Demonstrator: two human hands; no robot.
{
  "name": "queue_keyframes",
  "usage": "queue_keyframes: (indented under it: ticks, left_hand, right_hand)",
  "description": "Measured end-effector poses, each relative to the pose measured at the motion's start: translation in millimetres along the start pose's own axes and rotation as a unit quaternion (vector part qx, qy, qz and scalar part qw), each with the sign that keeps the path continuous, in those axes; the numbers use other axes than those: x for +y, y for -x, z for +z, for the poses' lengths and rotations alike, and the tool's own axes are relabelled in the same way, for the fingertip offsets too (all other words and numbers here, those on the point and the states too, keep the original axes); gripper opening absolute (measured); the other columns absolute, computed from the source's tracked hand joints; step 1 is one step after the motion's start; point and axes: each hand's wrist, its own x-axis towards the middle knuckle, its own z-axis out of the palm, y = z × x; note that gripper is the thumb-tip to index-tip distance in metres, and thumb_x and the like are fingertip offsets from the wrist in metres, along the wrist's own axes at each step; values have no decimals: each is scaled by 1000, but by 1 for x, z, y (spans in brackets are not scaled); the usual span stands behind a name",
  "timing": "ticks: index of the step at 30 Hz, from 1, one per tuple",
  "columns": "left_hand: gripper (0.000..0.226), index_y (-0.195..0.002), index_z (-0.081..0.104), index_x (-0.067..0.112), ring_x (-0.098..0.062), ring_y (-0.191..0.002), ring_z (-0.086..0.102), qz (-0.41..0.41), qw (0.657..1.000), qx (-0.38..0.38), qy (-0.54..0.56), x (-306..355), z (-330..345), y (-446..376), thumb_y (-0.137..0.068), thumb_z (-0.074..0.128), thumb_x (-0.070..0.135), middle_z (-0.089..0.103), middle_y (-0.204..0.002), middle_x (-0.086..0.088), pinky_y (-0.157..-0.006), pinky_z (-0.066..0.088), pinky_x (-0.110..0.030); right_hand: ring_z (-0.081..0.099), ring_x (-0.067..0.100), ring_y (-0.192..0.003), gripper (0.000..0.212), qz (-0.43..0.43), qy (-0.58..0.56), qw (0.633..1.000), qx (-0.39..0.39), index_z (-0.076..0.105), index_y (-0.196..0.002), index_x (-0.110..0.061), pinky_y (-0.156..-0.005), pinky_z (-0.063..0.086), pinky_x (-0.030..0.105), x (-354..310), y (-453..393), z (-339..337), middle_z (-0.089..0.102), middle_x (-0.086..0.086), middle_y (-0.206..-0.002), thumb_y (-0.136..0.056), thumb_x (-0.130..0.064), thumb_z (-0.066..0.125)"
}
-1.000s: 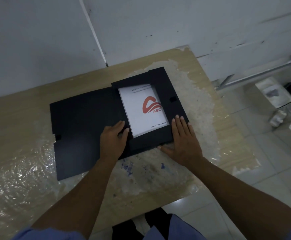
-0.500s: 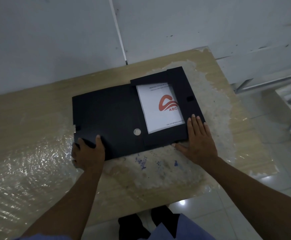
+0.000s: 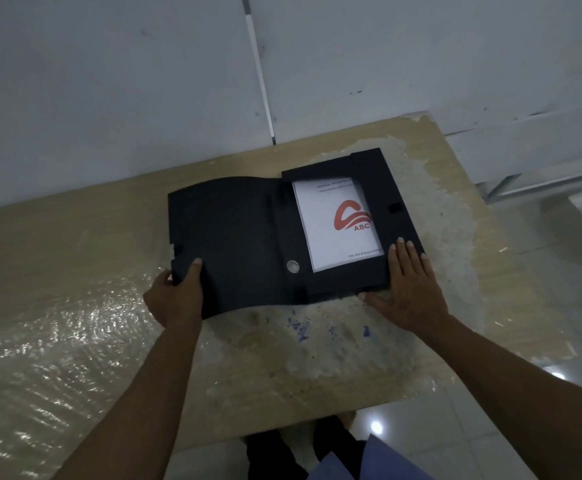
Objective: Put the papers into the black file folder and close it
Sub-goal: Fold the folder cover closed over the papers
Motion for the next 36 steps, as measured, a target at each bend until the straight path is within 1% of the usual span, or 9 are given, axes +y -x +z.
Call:
queue_keyframes:
  ticks: [2, 7, 12, 17, 22, 28, 31, 33, 36]
  left_hand:
    - [68, -117, 72, 18, -19, -97, 67, 43, 999, 7, -7, 16, -7, 18, -64, 79, 60, 69, -109, 4, -89, 53, -34]
    - [21, -101, 69, 42, -7, -93, 67, 154, 985, -62, 57, 63, -7, 77, -81, 75, 38, 71, -103, 13, -89, 59, -39]
    - [55, -144, 48, 39, -17, -117, 65, 156, 945, -270, 99, 118, -2, 113, -95, 63, 18, 65, -135, 6, -97, 57, -43]
    - [49, -132, 57, 48, -10, -106, 69, 199, 869, -450, 49, 152, 26, 144, -97, 59, 14, 74, -110, 16, -85, 57, -28]
    - [86, -151, 26, 49, -20, -130, 55, 219, 853, -473, -30, 150, 67, 170, -76, 66, 58, 55, -148, 6, -108, 48, -46]
    - [73, -155, 21, 44, -19, -154, 19, 215, 859, -461, -58, 120, 106, 180, -90, 33, 74, 16, -168, 8, -125, 16, -48]
    - [59, -159, 16, 34, -21, -156, -1, 270, 853, -421, -153, 89, 114, 164, -104, 27, 53, 3, -170, 0, -124, 6, -45]
    - [58, -159, 13, 32, -27, -156, -5, 293, 843, -401, -206, 60, 127, 147, -105, 30, 47, -1, -170, -5, -125, 8, -50]
    - [61, -159, 12, 31, -31, -156, -7, 356, 818, -373, -254, 23, 130, 127, -105, 34, 45, -4, -170, -8, -123, 13, -59]
  right_hand:
    - [16, 36, -156, 121, 3, 1, 1000, -2, 17, -158, 1, -126, 16, 52, 1, -1, 1, 18, 22, -167, -78, -88, 32]
    - [9, 35, -157, 123, 5, -15, 1000, -14, 13, -159, 0, -126, 10, 49, -2, -2, -6, 12, 20, -169, -75, -89, 28]
    - [-2, 25, -158, 103, 17, -133, 989, -65, 8, -161, -9, -129, 5, 44, -1, -4, -35, 1, 10, -172, -90, -72, 47]
    - [28, 21, -153, 65, 49, -343, 936, 64, 33, -157, -16, -125, 27, 44, -9, 1, -82, 31, 4, -166, -102, -49, 47]
    - [45, 17, -143, 53, 10, -432, 887, 163, 47, -150, -18, -119, 38, 41, -18, 0, -138, 49, 3, -156, -104, -45, 42]
    - [38, 3, -146, 49, -54, -489, 852, 177, 42, -153, -13, -120, 32, 24, -26, 1, -166, 45, 0, -159, -107, -32, 40]
    - [33, 5, -149, 58, -44, -466, 875, 123, 35, -156, -16, -123, 30, 30, -22, 6, -151, 38, -2, -162, -104, -37, 50]
    - [23, 7, -153, 74, -27, -422, 904, 58, 22, -161, -19, -125, 25, 31, -11, 0, -127, 26, -4, -168, -100, -47, 54]
    - [8, 11, -157, 88, 14, -311, 949, 57, 9, -162, -17, -125, 20, 31, 5, -1, -93, 9, -3, -172, -97, -55, 54]
